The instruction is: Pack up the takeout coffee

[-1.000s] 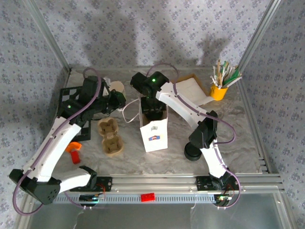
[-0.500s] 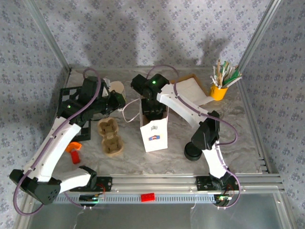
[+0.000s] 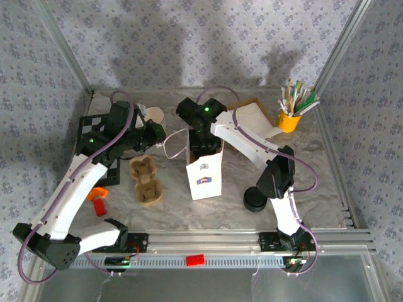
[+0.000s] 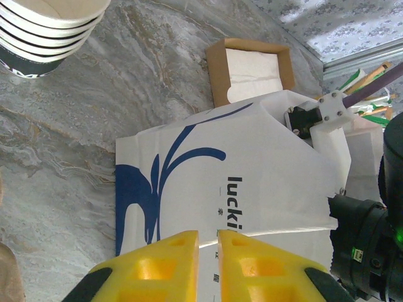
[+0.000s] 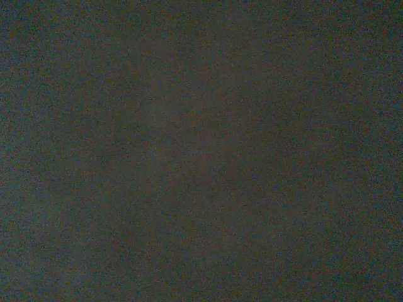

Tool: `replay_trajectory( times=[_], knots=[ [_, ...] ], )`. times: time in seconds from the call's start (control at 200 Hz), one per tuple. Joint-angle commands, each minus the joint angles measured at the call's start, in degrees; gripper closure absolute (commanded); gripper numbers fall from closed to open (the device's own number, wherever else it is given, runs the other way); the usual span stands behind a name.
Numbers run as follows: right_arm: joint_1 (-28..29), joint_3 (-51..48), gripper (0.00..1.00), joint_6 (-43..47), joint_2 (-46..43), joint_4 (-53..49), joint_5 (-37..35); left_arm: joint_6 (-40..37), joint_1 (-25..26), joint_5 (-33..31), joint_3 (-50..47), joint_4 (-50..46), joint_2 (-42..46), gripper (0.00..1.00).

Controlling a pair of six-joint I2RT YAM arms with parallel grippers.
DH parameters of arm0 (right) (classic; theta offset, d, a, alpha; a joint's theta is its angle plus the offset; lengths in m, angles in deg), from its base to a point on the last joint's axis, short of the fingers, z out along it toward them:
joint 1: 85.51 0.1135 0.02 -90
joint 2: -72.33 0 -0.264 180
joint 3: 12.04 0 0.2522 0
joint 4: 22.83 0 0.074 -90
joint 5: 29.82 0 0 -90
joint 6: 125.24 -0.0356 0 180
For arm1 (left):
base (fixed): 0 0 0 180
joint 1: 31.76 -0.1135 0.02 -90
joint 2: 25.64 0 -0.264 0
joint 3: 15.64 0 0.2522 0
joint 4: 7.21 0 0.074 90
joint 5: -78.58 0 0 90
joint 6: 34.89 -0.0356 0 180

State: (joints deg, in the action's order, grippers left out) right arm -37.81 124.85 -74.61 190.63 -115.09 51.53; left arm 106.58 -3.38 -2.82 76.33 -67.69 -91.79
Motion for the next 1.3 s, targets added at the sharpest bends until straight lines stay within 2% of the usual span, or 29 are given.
replay_trajectory(
  times=[0.0,0.775,1.294],
  knots=[
    [0.09,-2.08,0.55,0.06,0.70,-1.13,2.72,-1.01,-0.39,1.07,-0.40,-0.09,-0.03,0.84],
    [0.88,0.74,0.44,-0.61,0.00,-3.85,-0.40,-1.10,-0.41,1.46,-0.28,-0.04,0.16,0.83],
    [1.62,5.05,0.32,-0.73,-0.26,-5.51,-1.12,-1.17,-0.35,1.59,-0.08,0.05,0.01,0.83]
  ],
)
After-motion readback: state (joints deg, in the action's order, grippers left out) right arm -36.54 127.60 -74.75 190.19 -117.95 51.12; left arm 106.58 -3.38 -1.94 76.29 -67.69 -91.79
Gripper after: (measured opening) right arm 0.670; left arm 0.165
